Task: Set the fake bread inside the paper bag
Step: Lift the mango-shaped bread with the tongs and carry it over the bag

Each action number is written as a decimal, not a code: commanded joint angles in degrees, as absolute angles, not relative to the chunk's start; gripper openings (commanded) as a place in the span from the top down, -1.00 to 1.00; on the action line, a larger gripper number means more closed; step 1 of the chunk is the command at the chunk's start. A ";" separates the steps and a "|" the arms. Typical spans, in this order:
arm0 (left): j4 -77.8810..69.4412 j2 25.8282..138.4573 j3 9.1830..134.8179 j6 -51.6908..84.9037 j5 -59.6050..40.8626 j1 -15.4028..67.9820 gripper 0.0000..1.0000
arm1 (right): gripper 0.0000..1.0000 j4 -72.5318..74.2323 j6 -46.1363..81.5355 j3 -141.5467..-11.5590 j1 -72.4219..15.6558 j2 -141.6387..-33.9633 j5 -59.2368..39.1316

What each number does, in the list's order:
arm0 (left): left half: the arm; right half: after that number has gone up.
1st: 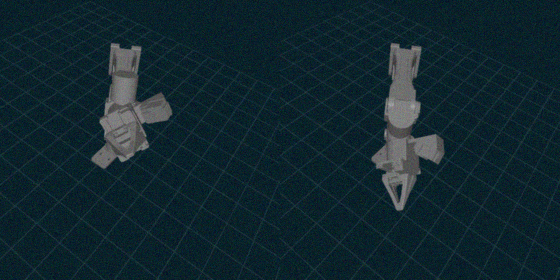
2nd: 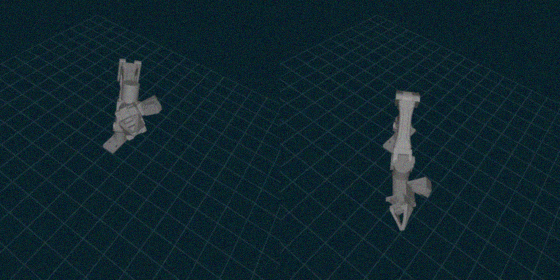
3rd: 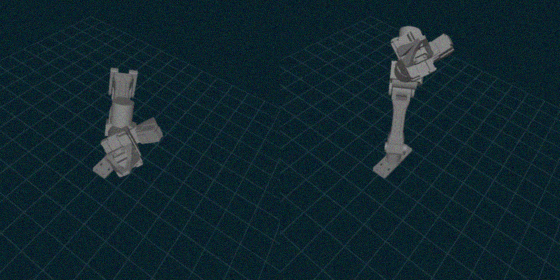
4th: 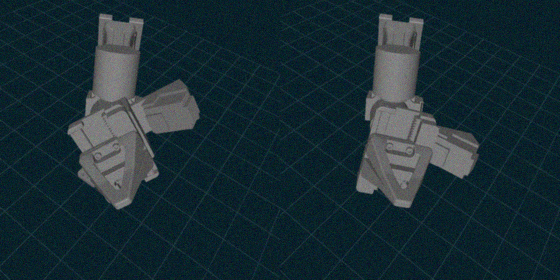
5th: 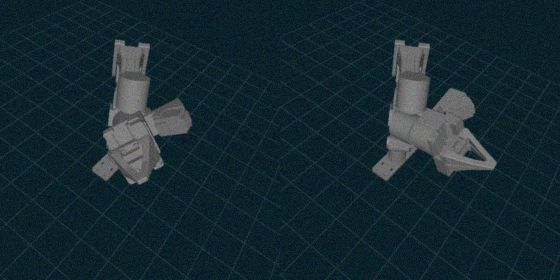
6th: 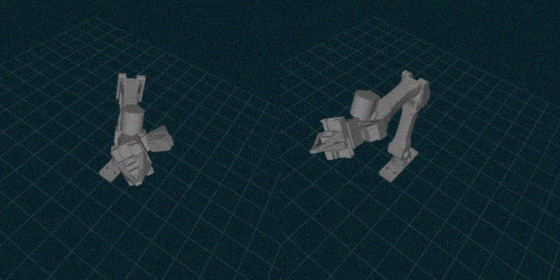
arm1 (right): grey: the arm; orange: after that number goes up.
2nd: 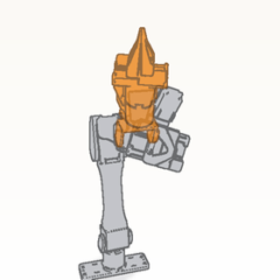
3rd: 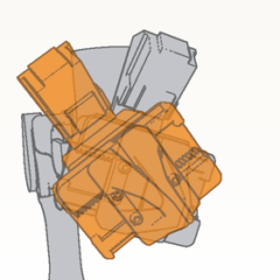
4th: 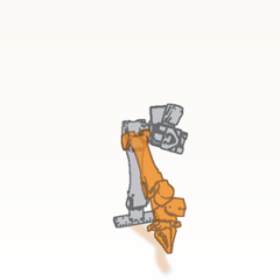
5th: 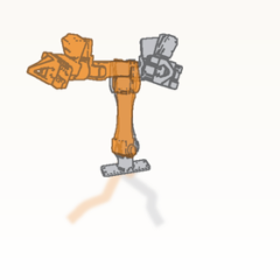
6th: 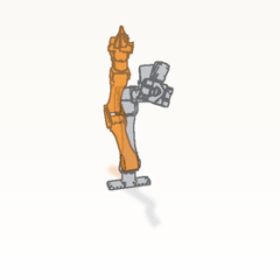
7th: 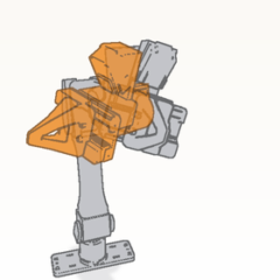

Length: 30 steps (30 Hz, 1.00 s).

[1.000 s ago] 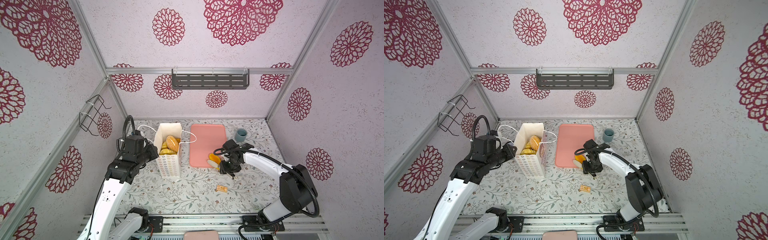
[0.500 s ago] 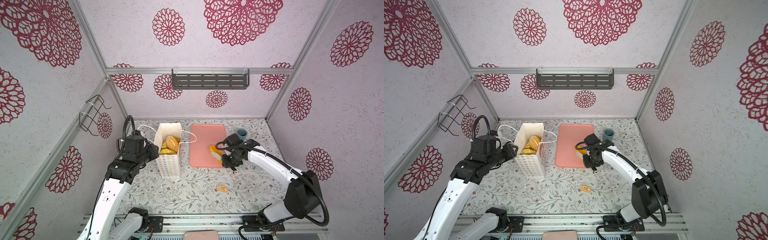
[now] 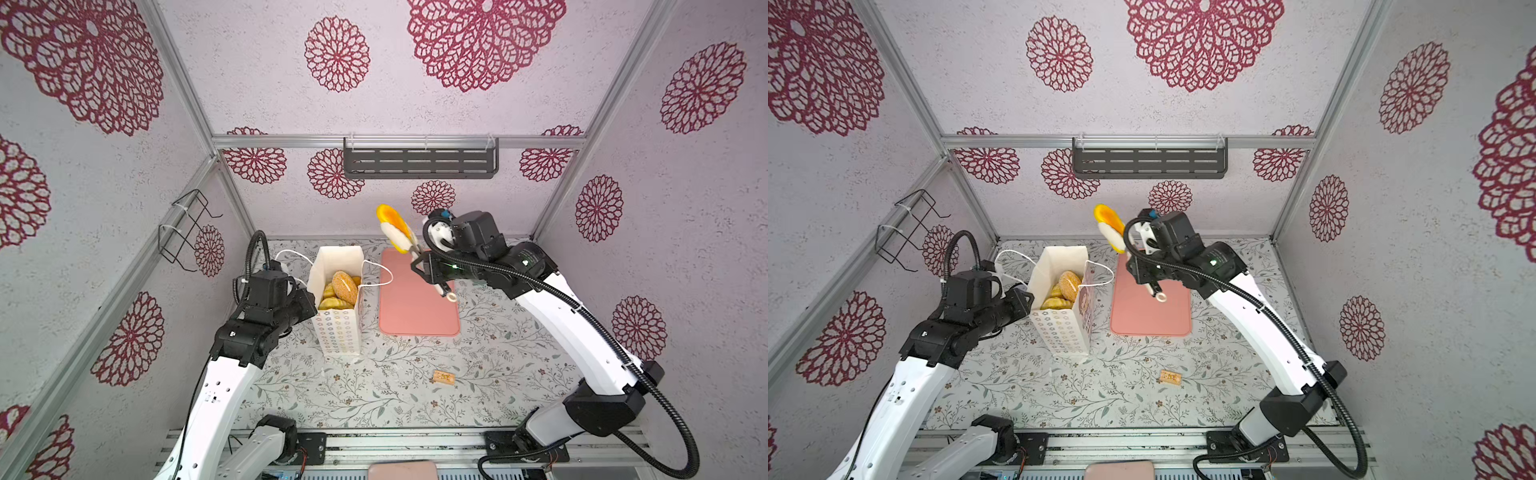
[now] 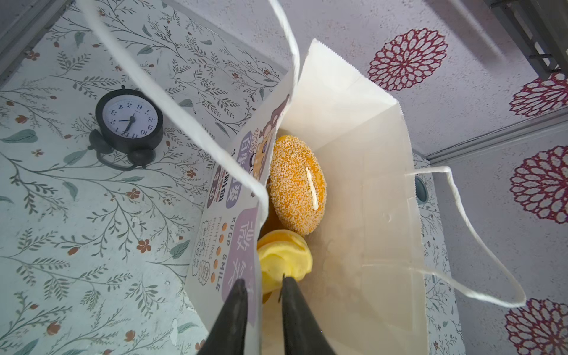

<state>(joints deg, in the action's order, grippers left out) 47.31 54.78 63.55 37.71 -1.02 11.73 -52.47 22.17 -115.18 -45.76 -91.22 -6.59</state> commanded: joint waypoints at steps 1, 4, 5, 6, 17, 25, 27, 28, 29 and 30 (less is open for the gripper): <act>47.37 54.27 64.95 37.44 -1.09 11.47 0.53 | 0.38 -53.16 23.81 -119.80 -49.06 -95.26 -6.39; 47.94 53.64 64.82 37.19 -0.58 11.56 0.53 | 0.38 -53.34 24.17 -121.56 -51.04 -98.06 -6.72; 48.03 53.46 64.77 37.21 -0.41 11.51 0.53 | 0.37 -53.45 24.13 -122.02 -51.63 -98.81 -6.77; 48.17 53.27 64.69 37.14 -0.29 11.49 0.52 | 0.36 -53.63 24.15 -122.33 -52.17 -99.44 -6.77; 48.53 51.72 63.86 37.16 0.53 11.51 0.46 | 0.03 -53.55 23.99 -122.45 -53.30 -100.90 -6.68; 49.37 50.26 64.37 37.23 0.53 11.52 0.44 | 0.02 -53.12 24.43 -122.60 -53.35 -100.12 -5.34; 50.13 49.46 64.86 37.13 0.74 11.51 0.43 | 0.03 -53.01 24.35 -122.12 -53.34 -99.22 -3.87; 50.48 49.11 65.02 37.01 1.02 11.51 0.42 | 0.04 -52.91 24.26 -121.65 -53.26 -98.64 -2.96; 50.95 48.66 65.19 36.88 1.39 11.51 0.40 | 0.06 -52.59 24.07 -121.03 -53.17 -97.79 -1.84; 51.42 48.33 65.51 36.70 1.91 11.50 0.37 | 0.06 -52.33 23.85 -120.41 -52.89 -96.84 -0.76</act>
